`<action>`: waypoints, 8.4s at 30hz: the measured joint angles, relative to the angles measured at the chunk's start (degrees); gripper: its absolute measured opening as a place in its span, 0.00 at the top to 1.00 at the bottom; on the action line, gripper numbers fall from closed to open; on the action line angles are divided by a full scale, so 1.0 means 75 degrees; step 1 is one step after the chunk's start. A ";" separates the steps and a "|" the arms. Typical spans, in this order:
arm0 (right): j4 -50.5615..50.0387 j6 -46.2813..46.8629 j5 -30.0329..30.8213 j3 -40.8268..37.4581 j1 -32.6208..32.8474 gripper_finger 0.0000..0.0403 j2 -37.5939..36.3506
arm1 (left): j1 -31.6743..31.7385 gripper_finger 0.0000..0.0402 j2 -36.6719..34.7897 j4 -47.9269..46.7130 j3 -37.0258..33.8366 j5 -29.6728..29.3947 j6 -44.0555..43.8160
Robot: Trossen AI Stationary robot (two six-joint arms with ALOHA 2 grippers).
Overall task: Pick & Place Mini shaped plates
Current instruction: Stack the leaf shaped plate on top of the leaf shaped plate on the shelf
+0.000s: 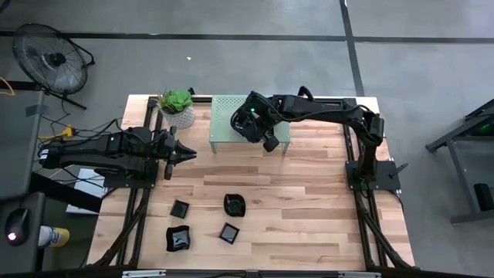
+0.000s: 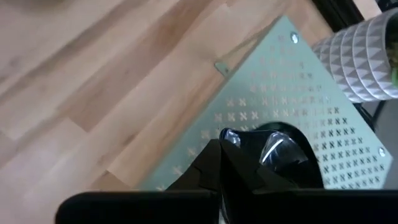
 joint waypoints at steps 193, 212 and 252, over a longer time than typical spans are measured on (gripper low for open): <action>0.3756 1.7013 0.2554 -0.2879 0.4293 0.59 0.1061 | 0.0000 0.87 -0.0013 -0.0839 0.0000 0.0460 0.0326; 0.4189 1.7158 0.2435 -0.2869 0.4293 0.59 0.1248 | -0.0003 0.87 -0.0013 -0.0842 0.0000 0.0460 0.0320; 0.3891 1.7028 0.1859 -0.2871 0.4199 0.72 0.1177 | -0.0001 0.87 -0.0013 -0.0839 0.0000 0.0460 0.0314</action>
